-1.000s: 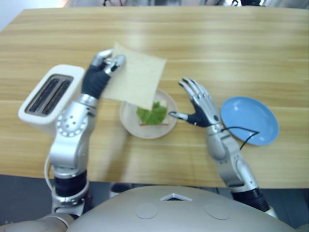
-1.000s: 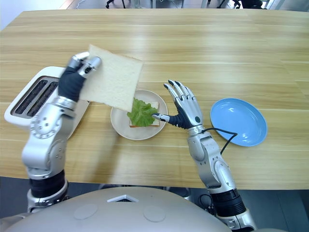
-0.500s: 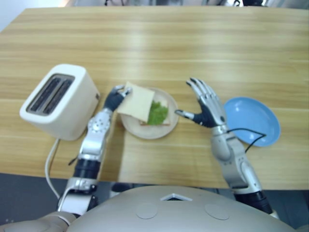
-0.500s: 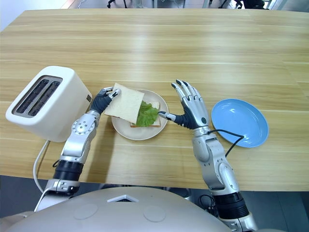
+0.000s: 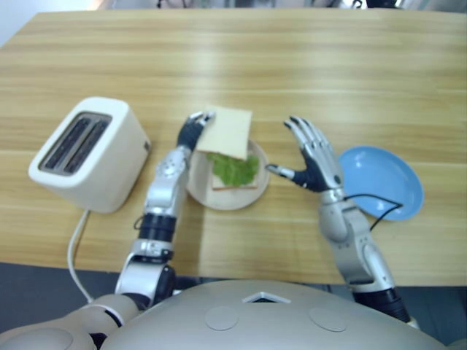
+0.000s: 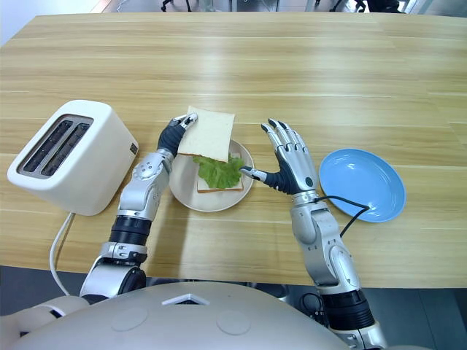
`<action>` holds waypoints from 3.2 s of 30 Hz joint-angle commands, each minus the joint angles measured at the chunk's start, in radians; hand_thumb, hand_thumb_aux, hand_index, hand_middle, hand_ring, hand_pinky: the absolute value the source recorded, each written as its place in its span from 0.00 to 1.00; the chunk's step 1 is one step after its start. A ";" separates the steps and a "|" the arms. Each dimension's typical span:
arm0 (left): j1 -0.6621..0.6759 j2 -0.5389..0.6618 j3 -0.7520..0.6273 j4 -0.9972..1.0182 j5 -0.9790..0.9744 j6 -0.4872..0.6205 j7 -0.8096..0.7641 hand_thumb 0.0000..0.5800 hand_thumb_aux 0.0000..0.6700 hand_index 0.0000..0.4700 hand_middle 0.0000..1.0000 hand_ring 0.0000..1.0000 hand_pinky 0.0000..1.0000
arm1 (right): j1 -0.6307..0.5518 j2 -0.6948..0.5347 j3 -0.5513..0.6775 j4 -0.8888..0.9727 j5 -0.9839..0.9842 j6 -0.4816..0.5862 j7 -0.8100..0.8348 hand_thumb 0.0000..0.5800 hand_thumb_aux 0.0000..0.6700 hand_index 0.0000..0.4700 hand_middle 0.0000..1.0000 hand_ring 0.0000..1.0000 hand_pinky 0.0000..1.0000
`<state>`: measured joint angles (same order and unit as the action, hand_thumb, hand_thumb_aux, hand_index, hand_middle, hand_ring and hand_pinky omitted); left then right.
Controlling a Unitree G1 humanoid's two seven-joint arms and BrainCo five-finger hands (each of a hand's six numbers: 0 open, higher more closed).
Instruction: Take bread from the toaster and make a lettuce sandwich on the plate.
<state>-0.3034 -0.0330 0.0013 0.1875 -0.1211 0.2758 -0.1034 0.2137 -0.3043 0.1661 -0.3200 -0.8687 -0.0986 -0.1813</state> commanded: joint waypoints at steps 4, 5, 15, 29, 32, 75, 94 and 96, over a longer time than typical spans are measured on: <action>0.000 -0.013 -0.019 -0.023 0.010 0.078 0.021 1.00 1.00 0.98 1.00 1.00 1.00 | -0.012 0.000 0.043 0.037 -0.027 0.007 0.003 0.00 0.00 0.00 0.00 0.00 0.00; 0.000 -0.016 -0.024 -0.010 0.014 0.080 0.023 1.00 1.00 0.98 1.00 1.00 1.00 | -0.013 0.000 0.045 0.038 -0.029 0.008 0.002 0.00 0.00 0.00 0.00 0.00 0.00; 0.050 -0.051 -0.093 0.035 0.055 0.121 0.051 1.00 1.00 0.98 1.00 1.00 1.00 | -0.055 -0.001 0.137 0.060 -0.083 0.000 0.050 0.00 0.00 0.00 0.00 0.00 0.00; 0.058 -0.054 -0.157 0.147 0.141 0.080 0.116 1.00 1.00 0.98 1.00 1.00 1.00 | -0.129 -0.010 0.273 0.116 -0.117 -0.008 0.155 0.00 0.00 0.00 0.00 0.00 0.00; 0.064 -0.059 -0.170 0.178 0.156 0.058 0.127 1.00 1.00 0.98 1.00 1.00 1.00 | -0.142 -0.006 0.289 0.112 -0.113 0.027 0.230 0.00 0.00 0.00 0.00 0.00 0.00; 0.175 0.402 -0.052 -0.656 0.693 0.024 0.149 0.00 0.00 0.00 0.65 0.65 0.65 | -0.179 -0.133 0.482 0.240 -0.148 0.127 0.671 0.00 0.00 0.00 0.00 0.00 0.00; 0.379 0.461 0.123 -0.621 0.277 -0.255 -0.111 0.00 0.00 0.00 0.00 0.00 0.00 | -0.129 -0.041 -0.059 -0.317 0.319 0.109 0.467 0.00 0.00 0.00 0.00 0.00 0.00; 0.397 0.507 0.121 -0.617 0.239 -0.268 -0.186 0.00 0.00 0.00 0.00 0.00 0.00 | -0.085 -0.071 -0.060 -0.320 0.363 0.127 0.529 0.00 0.00 0.00 0.00 0.00 0.00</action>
<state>0.0728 0.4335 0.1173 -0.4289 0.1595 0.0217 -0.2100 0.0932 -0.3492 0.1121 -0.6363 -0.5546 0.0004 0.2818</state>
